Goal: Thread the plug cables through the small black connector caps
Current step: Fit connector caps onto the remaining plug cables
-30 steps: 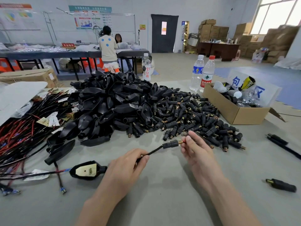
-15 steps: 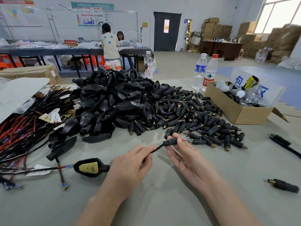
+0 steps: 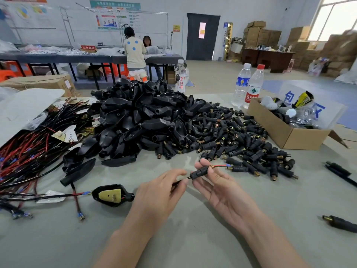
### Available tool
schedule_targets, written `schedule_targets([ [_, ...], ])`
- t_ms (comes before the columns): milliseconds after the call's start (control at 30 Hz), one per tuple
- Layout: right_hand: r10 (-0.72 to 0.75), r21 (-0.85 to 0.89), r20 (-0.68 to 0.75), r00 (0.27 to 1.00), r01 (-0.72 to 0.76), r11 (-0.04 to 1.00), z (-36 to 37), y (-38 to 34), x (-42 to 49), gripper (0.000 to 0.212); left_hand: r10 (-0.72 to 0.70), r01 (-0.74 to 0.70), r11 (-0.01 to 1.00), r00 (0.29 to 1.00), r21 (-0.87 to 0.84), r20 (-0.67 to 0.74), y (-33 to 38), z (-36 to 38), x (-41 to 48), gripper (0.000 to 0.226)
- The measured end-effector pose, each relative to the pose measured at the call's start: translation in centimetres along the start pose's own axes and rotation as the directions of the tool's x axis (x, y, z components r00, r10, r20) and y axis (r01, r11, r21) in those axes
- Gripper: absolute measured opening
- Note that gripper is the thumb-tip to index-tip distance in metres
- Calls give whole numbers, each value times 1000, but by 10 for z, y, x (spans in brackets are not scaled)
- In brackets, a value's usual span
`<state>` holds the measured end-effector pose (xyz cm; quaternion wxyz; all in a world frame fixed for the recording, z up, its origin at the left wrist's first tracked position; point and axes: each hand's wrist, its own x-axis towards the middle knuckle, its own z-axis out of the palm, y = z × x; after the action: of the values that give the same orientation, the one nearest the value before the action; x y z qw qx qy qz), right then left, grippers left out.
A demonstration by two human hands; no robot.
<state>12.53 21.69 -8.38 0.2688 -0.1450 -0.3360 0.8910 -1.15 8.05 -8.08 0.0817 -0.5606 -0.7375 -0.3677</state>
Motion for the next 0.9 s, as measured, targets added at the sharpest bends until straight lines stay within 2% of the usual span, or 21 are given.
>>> schedule_targets([
  [100, -69, 72, -72, 995, 74, 995, -4, -8, 1, 37, -14, 14, 999, 1000, 30, 10, -10, -4, 1, 12],
  [167, -66, 81, -88, 994, 74, 994, -5, -9, 2, 35, -2, 1, 999, 1000, 36, 19, -11, -6, 2, 5],
  [300, -29, 65, -57, 998, 32, 997, -3, -4, 2, 26, 14, -13, 997, 1000, 73, -2, -3, -4, 2, 8],
  [433, -44, 82, -14, 999, 45, 996, -3, -4, 1, 26, -9, 9, 997, 1000, 80, 0, -4, -3, 1, 7],
  [567, 14, 28, 12, 1000, -14, 999, 0, 2, -2, 29, 5, -4, 998, 1000, 57, -17, -4, 3, 1, 7],
  [667, 5, 13, -8, 1000, -5, 1000, 2, 0, -3, 30, 34, -31, 997, 999, 73, -42, -4, 3, 3, 2],
  [800, -41, 52, -63, 997, 45, 998, 3, -8, -3, 27, -10, 10, 1000, 1000, 4, -26, -11, -3, 3, 7],
  [900, -28, 47, -39, 999, 30, 998, 5, -5, -5, 27, 14, -14, 1000, 1000, -2, -14, -8, -3, 2, 9],
])
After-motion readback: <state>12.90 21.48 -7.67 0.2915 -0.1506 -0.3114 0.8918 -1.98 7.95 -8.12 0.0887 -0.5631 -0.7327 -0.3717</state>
